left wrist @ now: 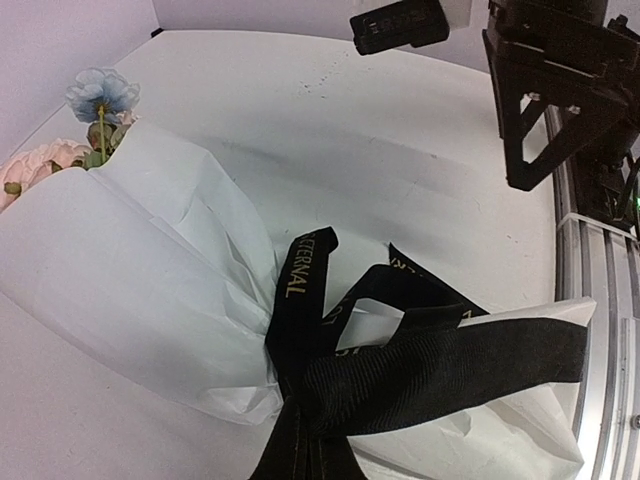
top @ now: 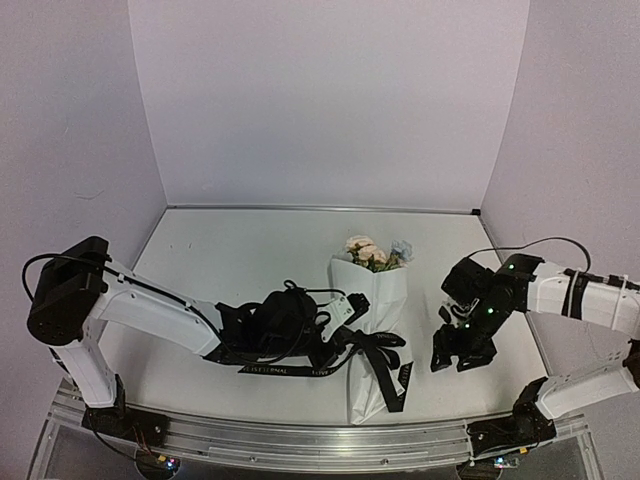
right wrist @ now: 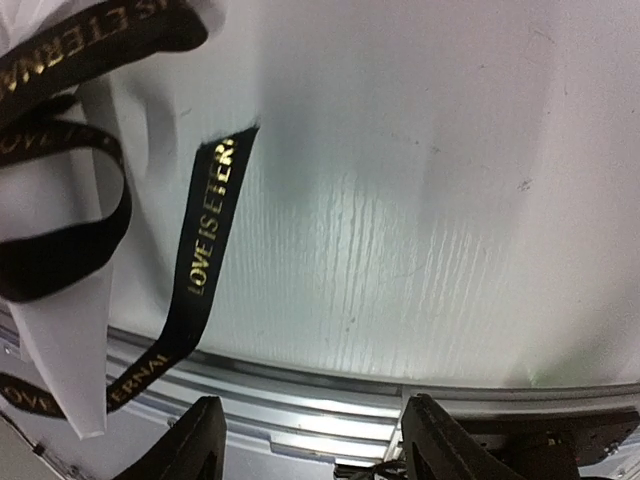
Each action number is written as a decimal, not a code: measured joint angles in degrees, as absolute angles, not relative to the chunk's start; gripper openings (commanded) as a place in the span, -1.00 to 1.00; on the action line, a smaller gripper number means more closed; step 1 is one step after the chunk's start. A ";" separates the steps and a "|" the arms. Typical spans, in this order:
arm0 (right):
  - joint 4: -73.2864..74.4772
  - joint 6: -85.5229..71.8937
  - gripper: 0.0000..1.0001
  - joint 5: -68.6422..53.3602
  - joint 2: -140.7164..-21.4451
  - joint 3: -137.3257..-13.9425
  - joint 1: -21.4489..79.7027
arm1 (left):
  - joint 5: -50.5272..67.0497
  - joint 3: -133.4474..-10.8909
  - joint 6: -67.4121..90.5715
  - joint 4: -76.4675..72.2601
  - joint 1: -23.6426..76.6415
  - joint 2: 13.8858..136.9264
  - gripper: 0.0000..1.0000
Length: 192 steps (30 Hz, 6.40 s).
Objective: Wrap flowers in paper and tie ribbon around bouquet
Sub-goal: Cross the half-tied ribbon over the folded bouquet.
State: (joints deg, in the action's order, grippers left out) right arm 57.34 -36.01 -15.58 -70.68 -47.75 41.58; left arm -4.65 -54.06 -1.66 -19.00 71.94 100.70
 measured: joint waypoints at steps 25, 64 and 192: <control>8.39 -56.54 -0.08 -17.69 -83.25 -33.49 40.54 | -6.24 -53.87 -1.54 -18.19 71.94 99.02 -1.00; 9.51 -58.14 -1.00 -14.87 -80.35 -33.43 47.63 | -6.22 -54.02 -1.56 -15.13 71.42 99.02 -1.00; 52.54 -6.45 0.02 3.26 -80.87 -66.62 71.48 | 31.60 -63.63 6.90 -5.25 59.70 105.45 -1.00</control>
